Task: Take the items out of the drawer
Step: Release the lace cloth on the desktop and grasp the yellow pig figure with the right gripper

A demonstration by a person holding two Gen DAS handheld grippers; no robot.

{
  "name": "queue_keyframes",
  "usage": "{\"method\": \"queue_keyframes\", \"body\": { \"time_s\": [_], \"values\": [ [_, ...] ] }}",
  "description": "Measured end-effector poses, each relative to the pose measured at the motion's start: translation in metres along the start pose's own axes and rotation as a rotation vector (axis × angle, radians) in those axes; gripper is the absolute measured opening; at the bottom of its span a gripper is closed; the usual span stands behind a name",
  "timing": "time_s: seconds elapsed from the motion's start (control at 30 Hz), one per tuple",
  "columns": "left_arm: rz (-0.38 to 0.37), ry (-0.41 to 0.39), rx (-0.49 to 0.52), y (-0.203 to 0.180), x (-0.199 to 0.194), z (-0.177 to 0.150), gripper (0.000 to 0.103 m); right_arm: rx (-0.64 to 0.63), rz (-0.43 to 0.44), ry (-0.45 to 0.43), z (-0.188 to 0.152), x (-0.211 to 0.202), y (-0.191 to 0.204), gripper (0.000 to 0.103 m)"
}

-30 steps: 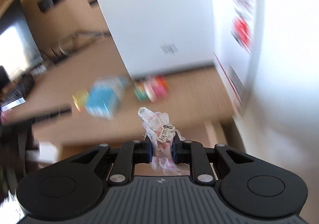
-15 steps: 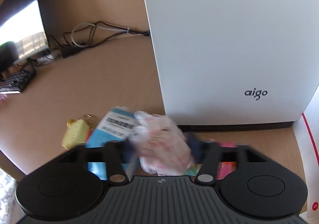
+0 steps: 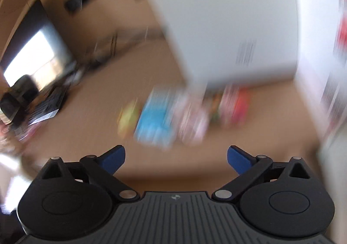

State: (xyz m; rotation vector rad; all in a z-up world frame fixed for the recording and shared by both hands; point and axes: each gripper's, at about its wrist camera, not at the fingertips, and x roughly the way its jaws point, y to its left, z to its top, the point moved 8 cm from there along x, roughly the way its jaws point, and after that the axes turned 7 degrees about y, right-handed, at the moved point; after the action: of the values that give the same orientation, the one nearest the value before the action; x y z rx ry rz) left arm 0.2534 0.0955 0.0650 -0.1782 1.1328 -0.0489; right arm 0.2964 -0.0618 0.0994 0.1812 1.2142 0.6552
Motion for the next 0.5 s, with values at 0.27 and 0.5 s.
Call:
{"method": "queue_keyframes", "body": {
  "time_s": [0.27,0.5],
  "values": [
    [0.026,-0.047,-0.085,0.025,-0.026,-0.005,0.022,-0.118,0.029,0.631,-0.133,0.138,0.058,0.057],
    [0.029,-0.05,-0.069,0.03,-0.039,-0.025,0.022,-0.205,-0.026,0.739,-0.149,0.178,0.085,0.034]
  ]
}}
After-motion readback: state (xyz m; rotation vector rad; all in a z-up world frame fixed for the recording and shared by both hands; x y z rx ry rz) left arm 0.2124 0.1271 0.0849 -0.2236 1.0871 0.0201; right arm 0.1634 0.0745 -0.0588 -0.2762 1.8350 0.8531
